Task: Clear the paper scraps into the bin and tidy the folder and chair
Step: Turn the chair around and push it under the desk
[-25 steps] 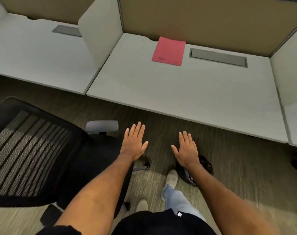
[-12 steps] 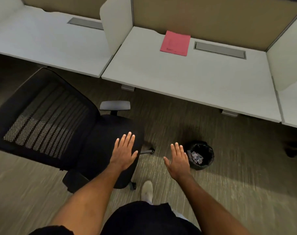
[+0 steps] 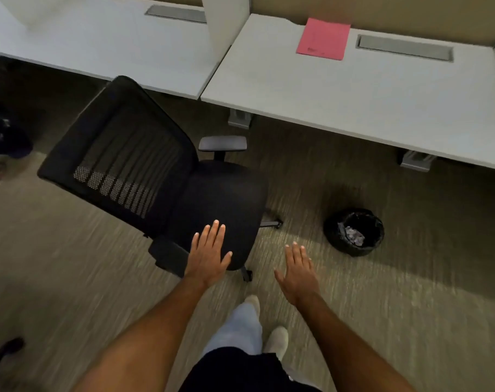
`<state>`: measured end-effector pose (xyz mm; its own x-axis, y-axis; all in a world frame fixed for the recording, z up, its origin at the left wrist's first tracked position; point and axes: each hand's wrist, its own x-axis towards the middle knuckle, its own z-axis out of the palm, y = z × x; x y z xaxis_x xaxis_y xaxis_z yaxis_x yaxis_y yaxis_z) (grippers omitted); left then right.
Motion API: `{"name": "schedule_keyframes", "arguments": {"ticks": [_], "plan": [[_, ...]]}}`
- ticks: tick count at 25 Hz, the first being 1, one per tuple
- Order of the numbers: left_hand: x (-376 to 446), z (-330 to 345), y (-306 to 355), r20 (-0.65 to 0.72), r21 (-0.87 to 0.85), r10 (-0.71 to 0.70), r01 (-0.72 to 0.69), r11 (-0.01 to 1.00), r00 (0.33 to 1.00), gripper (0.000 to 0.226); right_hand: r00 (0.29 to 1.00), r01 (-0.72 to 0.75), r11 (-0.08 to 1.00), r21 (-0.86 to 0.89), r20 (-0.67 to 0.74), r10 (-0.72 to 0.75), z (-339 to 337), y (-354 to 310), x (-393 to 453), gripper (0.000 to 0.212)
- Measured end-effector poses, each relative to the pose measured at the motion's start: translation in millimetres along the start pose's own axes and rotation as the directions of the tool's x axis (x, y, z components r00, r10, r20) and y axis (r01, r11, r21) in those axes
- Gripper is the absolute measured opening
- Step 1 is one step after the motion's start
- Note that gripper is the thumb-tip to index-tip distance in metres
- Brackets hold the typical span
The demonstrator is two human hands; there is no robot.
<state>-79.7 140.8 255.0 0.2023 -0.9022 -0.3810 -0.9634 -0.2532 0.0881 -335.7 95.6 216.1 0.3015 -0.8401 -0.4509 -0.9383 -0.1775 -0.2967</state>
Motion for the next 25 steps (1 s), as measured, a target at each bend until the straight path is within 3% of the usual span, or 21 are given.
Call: {"name": "schedule_keyframes", "arguments": {"ticks": [9, 14, 19, 22, 25], "plan": [[-17.0, -39.2, -178.6, -0.198, -0.12, -0.242, 0.222, 0.968, 0.95, 0.078, 0.979, 0.202, 0.977, -0.065, -0.013, -0.203, 13.5, -165.7, 49.6, 0.077], [11.8, -88.9, -300.1, -0.373, -0.196, -0.217, 0.152, 0.969, 0.902, 0.077, 0.955, 0.297, 0.955, 0.02, -0.029, -0.296, 30.4, -318.4, 92.5, 0.078], [57.7, -156.1, -404.9, -0.548, -0.169, -0.15, 0.067, 0.983, 0.823, 0.07, 0.933, 0.359, 0.926, 0.118, -0.028, -0.358, 38.7, -463.1, 107.5, 0.077], [93.6, -187.2, -437.3, -0.485, -0.393, -0.276, 0.075, 0.916, 0.83, 0.064, 0.919, 0.39, 0.9, 0.196, -0.023, -0.393, 33.4, -519.4, 113.3, 0.077], [126.6, -206.4, -446.4, -0.217, -0.745, -0.416, 0.126, 0.656, 0.883, 0.052, 0.917, 0.373, 0.859, 0.351, 0.002, -0.399, 23.0, -552.0, 119.2, 0.078]]}}
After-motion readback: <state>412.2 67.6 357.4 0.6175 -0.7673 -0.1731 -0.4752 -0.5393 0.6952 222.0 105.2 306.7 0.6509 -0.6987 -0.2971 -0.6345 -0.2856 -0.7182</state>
